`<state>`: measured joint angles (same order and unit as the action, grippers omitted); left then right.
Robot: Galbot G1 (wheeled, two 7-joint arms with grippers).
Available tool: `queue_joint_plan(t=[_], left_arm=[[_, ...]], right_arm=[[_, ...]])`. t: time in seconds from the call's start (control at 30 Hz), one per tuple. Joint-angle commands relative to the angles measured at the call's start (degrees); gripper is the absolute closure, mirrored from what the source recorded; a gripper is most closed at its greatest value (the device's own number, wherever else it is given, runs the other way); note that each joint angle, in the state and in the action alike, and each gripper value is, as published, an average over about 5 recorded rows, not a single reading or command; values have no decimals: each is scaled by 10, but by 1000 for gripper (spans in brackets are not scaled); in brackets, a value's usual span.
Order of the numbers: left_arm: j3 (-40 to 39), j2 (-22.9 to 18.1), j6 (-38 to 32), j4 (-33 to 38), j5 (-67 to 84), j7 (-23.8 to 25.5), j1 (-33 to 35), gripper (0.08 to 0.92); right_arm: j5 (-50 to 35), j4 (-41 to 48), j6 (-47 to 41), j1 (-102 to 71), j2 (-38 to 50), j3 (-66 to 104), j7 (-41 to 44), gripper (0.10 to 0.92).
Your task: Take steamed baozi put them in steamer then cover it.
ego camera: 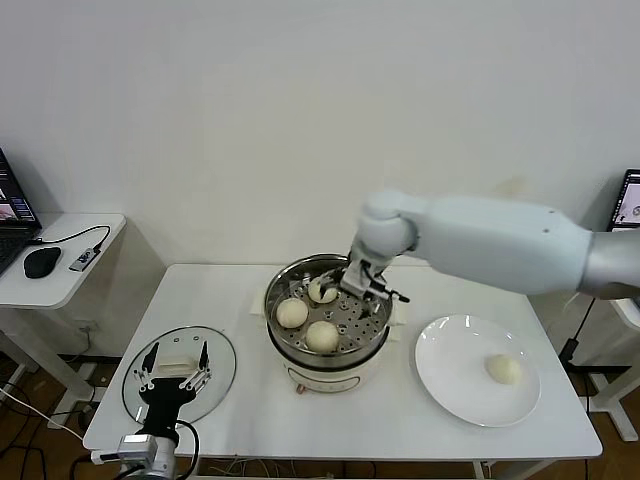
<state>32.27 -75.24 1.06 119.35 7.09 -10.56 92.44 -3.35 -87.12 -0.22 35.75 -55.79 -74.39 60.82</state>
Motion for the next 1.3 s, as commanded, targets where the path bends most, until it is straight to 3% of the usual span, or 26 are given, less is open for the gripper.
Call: queue_joint_plan(t=[0.03,0.3,0.57,0.8,1.3], left_arm=[[-5,7,-2,-1,-1,1,-2,177],[-17,11,-4,-10,-5,1,-8,177],[-24,14,-5,-17,-11,1,-9,177],[-23,14,-5,-20,-13,1,-10,177],[-15,10,-5,-19,-17,1,-2,177]], right_arm=[[-82,-64,-254,30,199,17,-9,203],[-23,-85,-236,-91,334,74,-21,203],[92,-54,-188,-430,400,347,-16,203],[152,-9,-169,-565,389,459,-19,203],[188,81,-154,-575,302,468,-24,203]])
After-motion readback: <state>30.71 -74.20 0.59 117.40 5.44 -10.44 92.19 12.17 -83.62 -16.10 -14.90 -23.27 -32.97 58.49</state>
